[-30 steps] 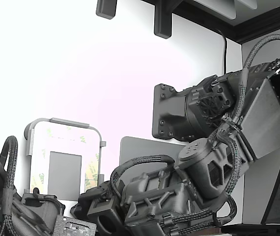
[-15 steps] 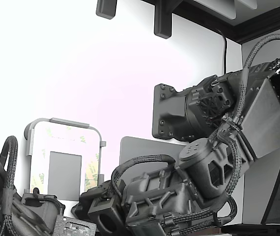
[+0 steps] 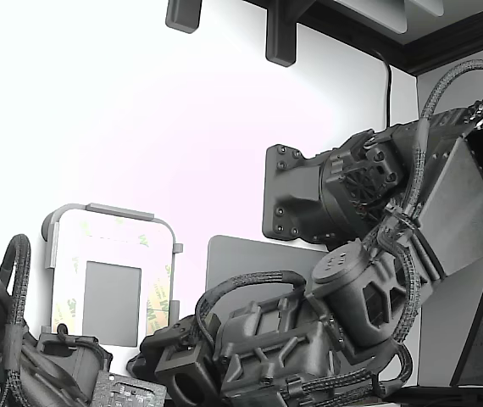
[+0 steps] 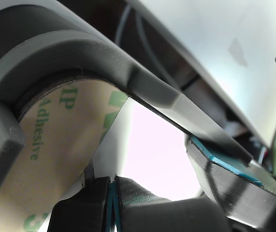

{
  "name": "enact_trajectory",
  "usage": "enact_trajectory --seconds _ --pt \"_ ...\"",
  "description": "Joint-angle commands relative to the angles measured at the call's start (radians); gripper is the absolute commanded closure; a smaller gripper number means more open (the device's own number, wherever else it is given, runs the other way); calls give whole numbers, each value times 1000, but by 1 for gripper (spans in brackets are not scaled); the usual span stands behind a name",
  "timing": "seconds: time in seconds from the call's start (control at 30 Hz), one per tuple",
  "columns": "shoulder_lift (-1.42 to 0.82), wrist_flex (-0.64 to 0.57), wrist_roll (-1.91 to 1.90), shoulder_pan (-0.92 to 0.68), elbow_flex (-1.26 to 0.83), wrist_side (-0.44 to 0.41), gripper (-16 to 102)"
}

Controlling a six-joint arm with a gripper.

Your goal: Peel off protective film from adhesive tape.

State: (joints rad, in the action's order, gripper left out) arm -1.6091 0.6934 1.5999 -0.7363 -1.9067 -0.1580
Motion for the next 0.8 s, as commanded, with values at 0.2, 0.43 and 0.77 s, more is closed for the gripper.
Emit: enact_trajectory --seconds 0.2,0.43,0.77 --pt "-23 -3 -8 0 29 -3 97" --pt "-20 8 -11 -3 41 -5 97" --pt "-14 23 -8 -5 58 -8 97"
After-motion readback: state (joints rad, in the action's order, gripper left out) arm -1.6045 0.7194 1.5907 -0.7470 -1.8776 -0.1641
